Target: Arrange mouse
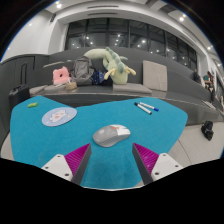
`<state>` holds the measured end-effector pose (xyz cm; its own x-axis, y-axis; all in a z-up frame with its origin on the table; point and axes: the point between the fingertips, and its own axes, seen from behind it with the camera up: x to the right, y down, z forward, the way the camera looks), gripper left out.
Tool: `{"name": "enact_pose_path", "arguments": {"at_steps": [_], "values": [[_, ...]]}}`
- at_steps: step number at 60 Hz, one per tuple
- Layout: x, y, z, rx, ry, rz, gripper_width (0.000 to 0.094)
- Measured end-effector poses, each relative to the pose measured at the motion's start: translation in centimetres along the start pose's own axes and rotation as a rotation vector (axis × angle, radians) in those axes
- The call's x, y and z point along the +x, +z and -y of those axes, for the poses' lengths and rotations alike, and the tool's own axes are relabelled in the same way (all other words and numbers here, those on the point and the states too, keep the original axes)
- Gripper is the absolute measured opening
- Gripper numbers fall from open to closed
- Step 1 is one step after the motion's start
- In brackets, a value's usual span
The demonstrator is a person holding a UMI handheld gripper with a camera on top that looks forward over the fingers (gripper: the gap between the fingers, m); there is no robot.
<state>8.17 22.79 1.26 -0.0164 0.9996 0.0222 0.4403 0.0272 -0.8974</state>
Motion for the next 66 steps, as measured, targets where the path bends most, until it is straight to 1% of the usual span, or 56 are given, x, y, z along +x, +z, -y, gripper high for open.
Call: {"name": "enact_pose_path", "arguments": {"at_steps": [8, 24, 39, 56, 66], "values": [[-0.6, 2.1, 0.1, -0.014, 0.011, 0.014, 0.0845], [-1.5, 5.9, 0.2, -0.059, 0.008, 0.007, 0.0847], [-1.8, 9.3, 1.5, -0.080, 0.013, -0.011, 0.0855], [-3.0, 12.7, 3.1, -0.119, 0.009, -0.004, 0.0858], [-4.5, 14.0, 3.7, -0.121, -0.007, 0.013, 0.0857]]}}
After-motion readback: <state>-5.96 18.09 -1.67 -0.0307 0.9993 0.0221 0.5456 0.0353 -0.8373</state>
